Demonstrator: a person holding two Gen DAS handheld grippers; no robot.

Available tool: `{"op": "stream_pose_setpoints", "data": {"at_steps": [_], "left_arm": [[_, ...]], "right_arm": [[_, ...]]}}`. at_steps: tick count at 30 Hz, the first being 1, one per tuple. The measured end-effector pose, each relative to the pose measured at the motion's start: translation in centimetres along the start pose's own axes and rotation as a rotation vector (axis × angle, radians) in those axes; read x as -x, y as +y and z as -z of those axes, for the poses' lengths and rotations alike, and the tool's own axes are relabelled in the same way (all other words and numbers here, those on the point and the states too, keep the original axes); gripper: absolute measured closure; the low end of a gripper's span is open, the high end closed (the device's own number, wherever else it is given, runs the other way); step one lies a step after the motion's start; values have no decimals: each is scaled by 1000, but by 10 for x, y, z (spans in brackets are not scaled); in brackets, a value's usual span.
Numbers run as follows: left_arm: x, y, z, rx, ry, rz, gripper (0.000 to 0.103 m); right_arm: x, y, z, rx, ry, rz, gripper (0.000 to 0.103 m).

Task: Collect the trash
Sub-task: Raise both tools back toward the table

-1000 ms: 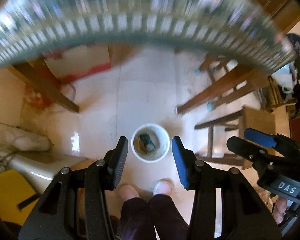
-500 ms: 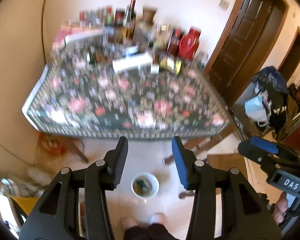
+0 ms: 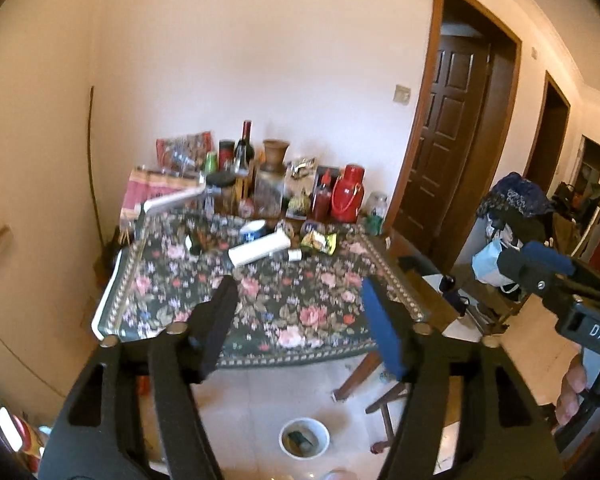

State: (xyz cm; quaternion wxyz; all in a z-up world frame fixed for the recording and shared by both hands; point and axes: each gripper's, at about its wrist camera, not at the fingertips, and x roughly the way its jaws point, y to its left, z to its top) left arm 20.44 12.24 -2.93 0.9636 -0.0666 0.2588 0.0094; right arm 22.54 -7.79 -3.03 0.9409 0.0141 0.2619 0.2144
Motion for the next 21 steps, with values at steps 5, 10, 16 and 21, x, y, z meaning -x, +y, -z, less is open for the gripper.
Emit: {"op": "stream_pose_setpoints", "data": {"at_steps": [5, 10, 16, 21], "left_arm": [[-6, -9, -13, -48, -39, -14, 20], [-32, -20, -26, -58, -54, -32, 15], [-81, -35, -51, -50, -55, -71, 15], [-132, -53, -81, -17, -48, -101, 15]], "right_arm": [[-6, -6, -12, 1, -57, 13, 4], [-19, -22, -17, -1, -62, -13, 4], [-49, -57, -36, -25, -104, -51, 0], [-82, -84, -60, -2, -90, -101, 0]]}}
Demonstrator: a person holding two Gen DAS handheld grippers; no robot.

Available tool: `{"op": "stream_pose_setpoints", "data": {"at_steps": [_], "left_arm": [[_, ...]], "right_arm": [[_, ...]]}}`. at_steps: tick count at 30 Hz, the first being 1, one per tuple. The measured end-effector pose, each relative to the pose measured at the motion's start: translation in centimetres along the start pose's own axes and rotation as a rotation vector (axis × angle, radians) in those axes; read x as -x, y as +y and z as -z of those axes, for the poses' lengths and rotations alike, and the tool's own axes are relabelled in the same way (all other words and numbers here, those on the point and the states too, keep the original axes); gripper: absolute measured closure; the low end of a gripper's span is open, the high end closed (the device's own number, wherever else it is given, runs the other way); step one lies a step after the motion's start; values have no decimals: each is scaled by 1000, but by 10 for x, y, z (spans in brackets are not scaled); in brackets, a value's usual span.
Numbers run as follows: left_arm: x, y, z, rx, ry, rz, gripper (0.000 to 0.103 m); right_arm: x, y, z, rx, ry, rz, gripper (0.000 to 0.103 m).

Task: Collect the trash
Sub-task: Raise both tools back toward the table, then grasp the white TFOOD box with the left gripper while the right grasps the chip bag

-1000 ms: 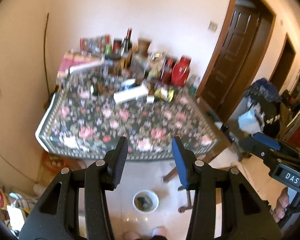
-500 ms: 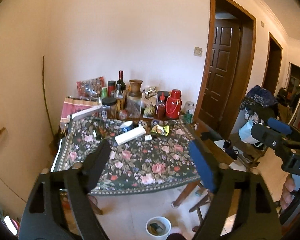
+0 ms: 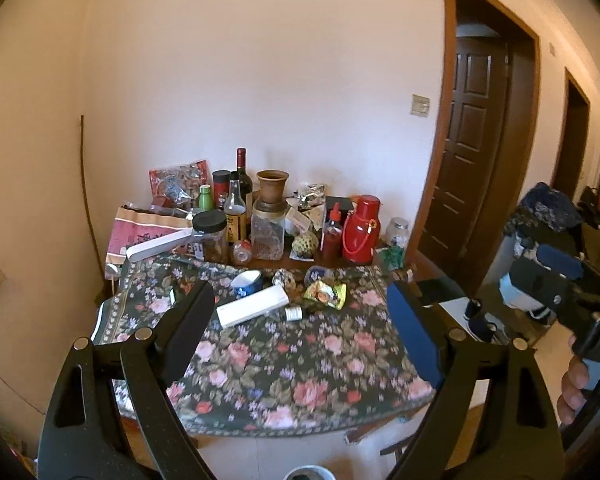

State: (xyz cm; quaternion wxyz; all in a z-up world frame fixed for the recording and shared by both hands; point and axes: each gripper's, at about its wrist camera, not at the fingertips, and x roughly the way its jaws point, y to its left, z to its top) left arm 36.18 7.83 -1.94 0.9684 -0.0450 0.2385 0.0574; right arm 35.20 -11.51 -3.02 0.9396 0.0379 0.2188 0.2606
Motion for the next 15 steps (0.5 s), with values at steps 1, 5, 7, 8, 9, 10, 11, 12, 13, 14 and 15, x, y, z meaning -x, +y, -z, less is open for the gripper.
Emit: {"op": "stream_pose_setpoints", "data": {"at_steps": [1, 5, 7, 8, 9, 10, 11, 12, 13, 14, 15], "left_arm": [[-6, -4, -3, 1, 2, -7, 15], [-45, -15, -13, 23, 32, -64, 15], [-59, -15, -14, 43, 51, -76, 15], [-70, -15, -14, 54, 69, -83, 15], [-77, -14, -13, 58, 82, -87, 15], [-85, -13, -13, 62, 96, -88, 15], [-96, -10, -12, 63, 118, -96, 15], [-104, -8, -12, 62, 133, -103, 15], [-113, -5, -11, 63, 146, -106, 15], [-122, 0, -10, 64, 162, -110, 15], [-135, 6, -8, 69, 185, -110, 15]], "right_arm": [[-9, -7, -5, 14, 14, 5, 0], [-42, -31, -17, 63, 62, 14, 0], [-57, -41, -21, 95, 81, 24, 0], [-62, -43, -21, 110, 87, 30, 0], [-68, -46, -21, 122, 95, 33, 1], [-74, -50, -22, 131, 105, 34, 1], [-82, -53, -22, 139, 118, 35, 1], [-89, -55, -21, 143, 130, 36, 1], [-98, -57, -20, 144, 149, 33, 1], [-105, -59, -19, 140, 162, 31, 1], [-115, -61, -17, 135, 184, 28, 1]]}}
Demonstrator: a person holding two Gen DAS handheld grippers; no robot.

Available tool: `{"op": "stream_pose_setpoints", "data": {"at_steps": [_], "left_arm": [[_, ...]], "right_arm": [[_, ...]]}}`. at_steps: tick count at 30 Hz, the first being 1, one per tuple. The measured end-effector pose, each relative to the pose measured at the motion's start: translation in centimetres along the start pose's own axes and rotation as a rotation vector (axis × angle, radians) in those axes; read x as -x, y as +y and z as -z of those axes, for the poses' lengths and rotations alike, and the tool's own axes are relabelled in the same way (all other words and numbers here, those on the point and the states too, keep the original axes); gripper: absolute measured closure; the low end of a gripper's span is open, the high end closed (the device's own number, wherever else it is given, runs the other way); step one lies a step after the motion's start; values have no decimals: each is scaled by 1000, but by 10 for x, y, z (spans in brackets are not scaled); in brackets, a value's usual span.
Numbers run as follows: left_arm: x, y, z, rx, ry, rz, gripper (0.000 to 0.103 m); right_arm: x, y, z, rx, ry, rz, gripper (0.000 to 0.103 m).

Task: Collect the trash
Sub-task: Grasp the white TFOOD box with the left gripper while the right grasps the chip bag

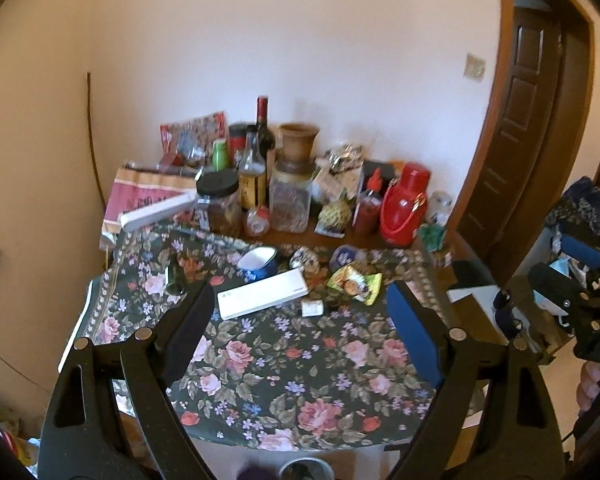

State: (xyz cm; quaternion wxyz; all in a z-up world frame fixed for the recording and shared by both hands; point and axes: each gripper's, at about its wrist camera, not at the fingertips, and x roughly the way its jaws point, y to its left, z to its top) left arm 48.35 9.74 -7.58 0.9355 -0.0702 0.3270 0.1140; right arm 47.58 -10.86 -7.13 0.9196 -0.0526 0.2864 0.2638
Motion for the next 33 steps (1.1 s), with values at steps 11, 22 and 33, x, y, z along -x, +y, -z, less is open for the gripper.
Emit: {"op": "stream_pose_setpoints", "data": {"at_steps": [11, 22, 33], "left_arm": [[-149, 61, -11, -73, 263, 123, 15], [-290, 91, 4, -177, 477, 304, 15], [-339, 88, 25, -191, 578, 436, 15]], "right_arm": [[-132, -6, 13, -90, 271, -2, 8], [-282, 8, 28, -44, 501, -5, 15], [-362, -14, 41, -144, 614, -35, 44]]}}
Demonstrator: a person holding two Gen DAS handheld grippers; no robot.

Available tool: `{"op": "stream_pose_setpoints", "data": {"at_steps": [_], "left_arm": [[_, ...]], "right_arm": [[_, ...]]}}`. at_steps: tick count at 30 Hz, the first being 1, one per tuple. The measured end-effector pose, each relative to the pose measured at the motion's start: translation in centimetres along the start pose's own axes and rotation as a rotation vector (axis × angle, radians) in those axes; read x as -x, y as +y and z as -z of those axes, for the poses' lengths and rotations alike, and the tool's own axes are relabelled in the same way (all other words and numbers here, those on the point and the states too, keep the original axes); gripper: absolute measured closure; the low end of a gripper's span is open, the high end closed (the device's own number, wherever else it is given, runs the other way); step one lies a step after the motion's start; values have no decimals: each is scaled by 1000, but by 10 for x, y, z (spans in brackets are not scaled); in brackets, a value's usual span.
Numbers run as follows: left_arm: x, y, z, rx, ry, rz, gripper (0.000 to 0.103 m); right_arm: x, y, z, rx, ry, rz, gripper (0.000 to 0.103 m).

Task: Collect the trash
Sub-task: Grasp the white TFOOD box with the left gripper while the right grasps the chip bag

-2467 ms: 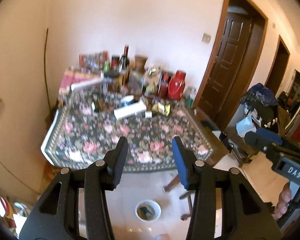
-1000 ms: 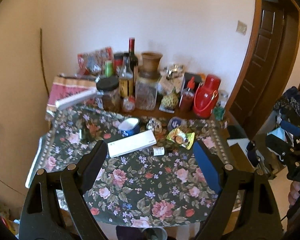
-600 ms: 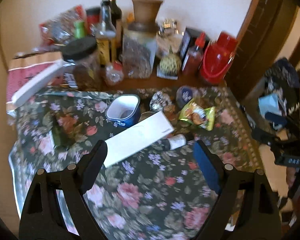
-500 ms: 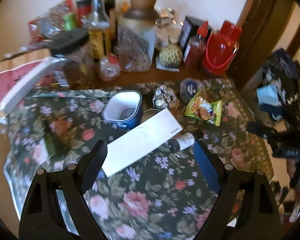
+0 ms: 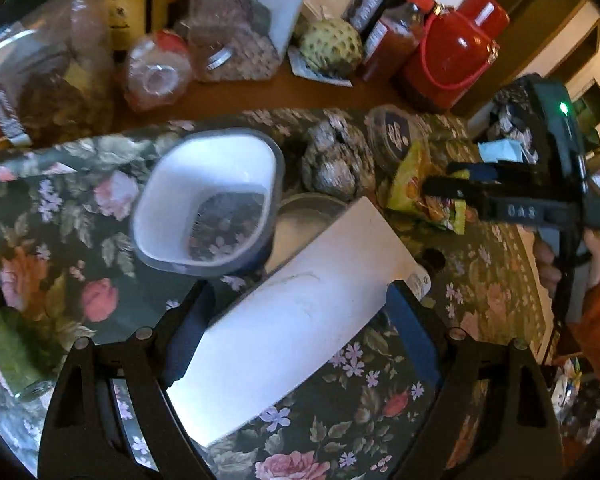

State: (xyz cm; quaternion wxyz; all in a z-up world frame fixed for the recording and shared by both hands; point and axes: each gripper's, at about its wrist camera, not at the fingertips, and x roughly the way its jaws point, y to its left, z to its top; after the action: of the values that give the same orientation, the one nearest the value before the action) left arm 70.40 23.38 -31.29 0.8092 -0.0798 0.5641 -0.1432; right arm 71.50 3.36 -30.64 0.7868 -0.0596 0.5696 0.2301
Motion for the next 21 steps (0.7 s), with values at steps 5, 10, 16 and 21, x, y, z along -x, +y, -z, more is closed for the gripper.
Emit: {"op": "stream_pose_setpoints", "data": {"at_steps": [5, 10, 16, 21], "left_arm": [[-4, -10, 11, -35, 46, -27, 16], [-5, -20, 31, -31, 82, -57, 23], [-5, -33, 42, -37, 72, -118, 37], [-9, -36, 37, 14, 55, -162, 51]], "right_arm": [[-4, -6, 2, -42, 29, -81, 64], [-1, -9, 8, -65, 37, -120, 81], [4, -2, 27, -48, 46, -126, 87], [7, -6, 34, -68, 43, -113, 94]]}}
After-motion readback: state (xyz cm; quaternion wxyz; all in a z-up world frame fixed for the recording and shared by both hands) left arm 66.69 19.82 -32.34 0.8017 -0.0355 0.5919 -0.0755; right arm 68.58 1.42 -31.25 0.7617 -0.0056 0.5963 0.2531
